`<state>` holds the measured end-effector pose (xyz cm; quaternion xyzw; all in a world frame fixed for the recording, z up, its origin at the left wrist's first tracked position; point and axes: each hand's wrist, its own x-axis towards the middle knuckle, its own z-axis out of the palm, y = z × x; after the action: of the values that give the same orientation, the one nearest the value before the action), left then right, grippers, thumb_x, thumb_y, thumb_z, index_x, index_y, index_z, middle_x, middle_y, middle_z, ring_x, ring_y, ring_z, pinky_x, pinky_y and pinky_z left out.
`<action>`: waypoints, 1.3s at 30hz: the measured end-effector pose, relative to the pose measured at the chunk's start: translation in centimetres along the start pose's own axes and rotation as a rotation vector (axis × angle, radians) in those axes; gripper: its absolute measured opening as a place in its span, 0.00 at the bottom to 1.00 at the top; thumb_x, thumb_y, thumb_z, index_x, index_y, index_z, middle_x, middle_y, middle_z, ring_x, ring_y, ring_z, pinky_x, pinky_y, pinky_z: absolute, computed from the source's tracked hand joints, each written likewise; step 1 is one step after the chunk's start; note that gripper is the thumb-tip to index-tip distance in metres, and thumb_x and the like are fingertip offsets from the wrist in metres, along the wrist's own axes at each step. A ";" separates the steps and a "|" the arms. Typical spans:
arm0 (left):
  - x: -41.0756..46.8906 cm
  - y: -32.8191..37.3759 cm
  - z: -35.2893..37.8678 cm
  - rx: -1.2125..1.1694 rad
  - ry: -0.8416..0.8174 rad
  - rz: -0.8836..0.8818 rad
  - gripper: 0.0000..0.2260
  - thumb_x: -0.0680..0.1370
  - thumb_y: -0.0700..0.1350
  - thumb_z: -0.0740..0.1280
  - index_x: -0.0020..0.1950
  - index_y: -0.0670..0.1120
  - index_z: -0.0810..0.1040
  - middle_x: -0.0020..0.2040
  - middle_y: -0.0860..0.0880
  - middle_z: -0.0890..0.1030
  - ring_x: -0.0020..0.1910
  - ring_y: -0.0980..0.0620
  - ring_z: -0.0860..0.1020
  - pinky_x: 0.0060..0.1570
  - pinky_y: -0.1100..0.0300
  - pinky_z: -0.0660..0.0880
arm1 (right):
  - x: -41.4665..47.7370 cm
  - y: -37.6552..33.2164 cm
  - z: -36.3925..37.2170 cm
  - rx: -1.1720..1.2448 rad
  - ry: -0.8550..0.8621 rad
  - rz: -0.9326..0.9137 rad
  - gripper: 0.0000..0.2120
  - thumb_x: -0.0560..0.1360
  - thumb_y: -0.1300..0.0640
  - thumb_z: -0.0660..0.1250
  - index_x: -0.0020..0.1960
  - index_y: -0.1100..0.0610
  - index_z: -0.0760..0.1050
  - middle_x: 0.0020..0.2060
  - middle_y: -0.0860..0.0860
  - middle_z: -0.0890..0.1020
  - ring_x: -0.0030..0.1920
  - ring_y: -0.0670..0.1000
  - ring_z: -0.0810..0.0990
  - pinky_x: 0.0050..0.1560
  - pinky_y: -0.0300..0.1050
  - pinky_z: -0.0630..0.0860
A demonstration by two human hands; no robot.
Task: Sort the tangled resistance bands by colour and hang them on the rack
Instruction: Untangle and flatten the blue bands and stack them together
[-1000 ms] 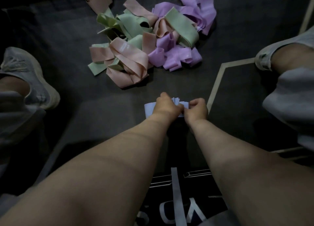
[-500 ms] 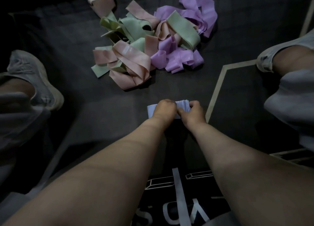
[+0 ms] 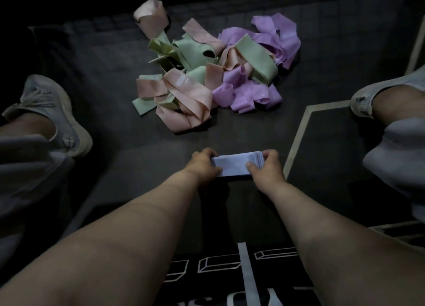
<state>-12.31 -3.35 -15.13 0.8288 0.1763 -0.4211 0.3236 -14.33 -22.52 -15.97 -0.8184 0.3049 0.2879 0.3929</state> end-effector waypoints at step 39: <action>-8.8 2.1 -14.5 -0.301 0.012 0.371 0.17 0.72 0.40 0.73 0.58 0.47 0.73 0.56 0.38 0.79 0.47 0.42 0.81 0.40 0.51 0.81 | -7.8 -15.7 -7.2 0.006 -0.465 -0.150 0.09 0.72 0.62 0.70 0.52 0.61 0.77 0.43 0.59 0.80 0.41 0.55 0.79 0.36 0.44 0.78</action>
<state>-7.78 4.88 -0.80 0.7920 0.0837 -0.3183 0.5143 -6.33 -18.31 0.70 -0.7495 0.1454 0.4376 0.4751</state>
